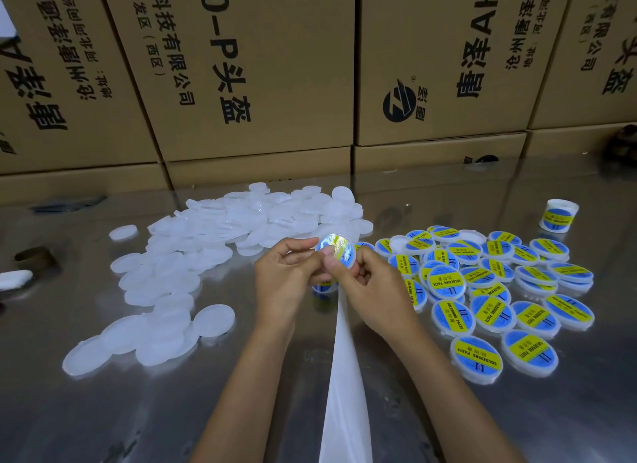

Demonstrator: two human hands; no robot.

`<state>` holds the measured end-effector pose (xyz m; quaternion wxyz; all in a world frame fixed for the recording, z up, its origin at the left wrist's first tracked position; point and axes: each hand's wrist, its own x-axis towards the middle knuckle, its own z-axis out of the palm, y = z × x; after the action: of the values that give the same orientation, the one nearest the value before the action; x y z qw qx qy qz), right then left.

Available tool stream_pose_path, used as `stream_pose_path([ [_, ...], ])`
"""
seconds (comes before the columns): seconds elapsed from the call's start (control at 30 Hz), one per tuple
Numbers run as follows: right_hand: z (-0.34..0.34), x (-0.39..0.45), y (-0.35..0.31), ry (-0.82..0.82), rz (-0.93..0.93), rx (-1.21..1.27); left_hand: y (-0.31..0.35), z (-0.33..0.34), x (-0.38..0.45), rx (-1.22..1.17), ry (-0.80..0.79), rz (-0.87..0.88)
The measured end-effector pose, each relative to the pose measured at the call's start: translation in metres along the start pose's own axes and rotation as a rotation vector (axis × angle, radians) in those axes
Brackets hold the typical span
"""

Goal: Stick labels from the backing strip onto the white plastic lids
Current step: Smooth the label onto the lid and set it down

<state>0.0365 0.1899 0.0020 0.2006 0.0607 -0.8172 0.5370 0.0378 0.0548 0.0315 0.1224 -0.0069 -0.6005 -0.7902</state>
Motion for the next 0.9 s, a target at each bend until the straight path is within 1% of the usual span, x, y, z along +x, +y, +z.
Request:
stream_pose_path([
  [0.17, -0.0016, -0.0005, 0.0002, 0.015, -0.036, -0.032, -0.0003, 0.0028, -0.0022, -0.041, 0.023, 0.004],
  [0.27, -0.0007, -0.0006, 0.0014, 0.003, -0.034, -0.09, -0.0016, 0.0018, -0.0013, -0.009, 0.015, 0.022],
  [0.33, 0.0004, -0.0017, 0.0024, 0.025, -0.051, -0.117, -0.0027, 0.0007, -0.0002, 0.02, -0.003, 0.025],
  [0.43, 0.0008, -0.0036, 0.0022, 0.061, -0.077, -0.141, -0.0045, -0.0001, 0.0004, 0.079, -0.069, 0.028],
  [0.63, 0.0001, -0.0037, -0.0004, 0.061, -0.039, -0.164, -0.0051, 0.0001, 0.0007, 0.123, -0.281, 0.005],
  [0.7, -0.0003, -0.0035, -0.0019, 0.061, -0.026, -0.159, -0.005, 0.0016, -0.0002, 0.133, -0.273, 0.002],
  [0.9, -0.0004, -0.0022, -0.0016, 0.081, -0.007, -0.116, -0.0047, 0.0014, -0.0011, 0.101, -0.182, 0.007],
])
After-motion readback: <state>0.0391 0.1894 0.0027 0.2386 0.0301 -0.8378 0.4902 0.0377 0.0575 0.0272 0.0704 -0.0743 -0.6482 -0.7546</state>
